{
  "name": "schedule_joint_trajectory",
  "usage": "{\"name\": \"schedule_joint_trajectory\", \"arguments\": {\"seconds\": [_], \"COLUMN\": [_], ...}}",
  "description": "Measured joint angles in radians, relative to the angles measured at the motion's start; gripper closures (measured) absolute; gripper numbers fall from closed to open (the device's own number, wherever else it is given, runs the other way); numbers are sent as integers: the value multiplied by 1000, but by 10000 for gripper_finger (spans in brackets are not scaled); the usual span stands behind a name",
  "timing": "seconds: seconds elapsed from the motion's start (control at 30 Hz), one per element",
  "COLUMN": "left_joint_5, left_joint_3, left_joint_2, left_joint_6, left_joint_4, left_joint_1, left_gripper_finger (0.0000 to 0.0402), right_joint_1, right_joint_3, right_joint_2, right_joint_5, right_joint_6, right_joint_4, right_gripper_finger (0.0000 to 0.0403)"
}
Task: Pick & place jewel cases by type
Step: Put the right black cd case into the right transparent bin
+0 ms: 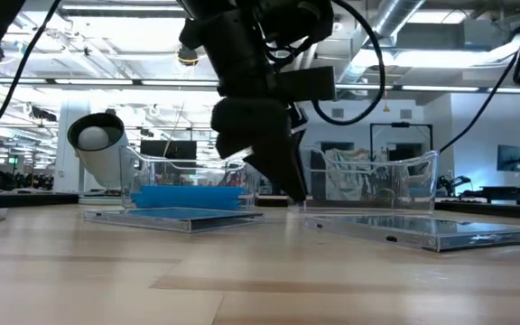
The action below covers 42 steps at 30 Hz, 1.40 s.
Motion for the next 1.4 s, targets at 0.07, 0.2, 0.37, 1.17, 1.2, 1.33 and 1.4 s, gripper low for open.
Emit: {"name": "schedule_joint_trajectory", "arguments": {"seconds": [0.07,0.2,0.37,1.17,1.2,1.33,1.4], "left_joint_5": [7,32,49,82,83,90,90], "left_joint_3": [0,1,4,2,2,1,1], "left_joint_2": [11,47,80,84,84,84,83], "left_joint_6": [1,16,15,-93,-97,-112,-118], "left_joint_4": [4,21,38,10,8,-1,-7], "left_joint_1": [5,14,15,-68,-70,-85,-93], "left_gripper_finger": [337,356,378,397,397,397,397], "right_joint_1": [-15,-24,-32,-139,-143,-153,-157], "right_joint_3": [1,4,5,3,3,3,3], "right_joint_2": [21,40,28,18,18,17,17], "right_joint_5": [-19,-22,-17,-18,-20,-22,-22], "right_joint_6": [-6,-6,-5,-52,-56,-84,-84], "right_joint_4": [11,11,-39,-206,-207,-209,-215], "right_gripper_finger": [282,289,318,400,400,402,401]}}
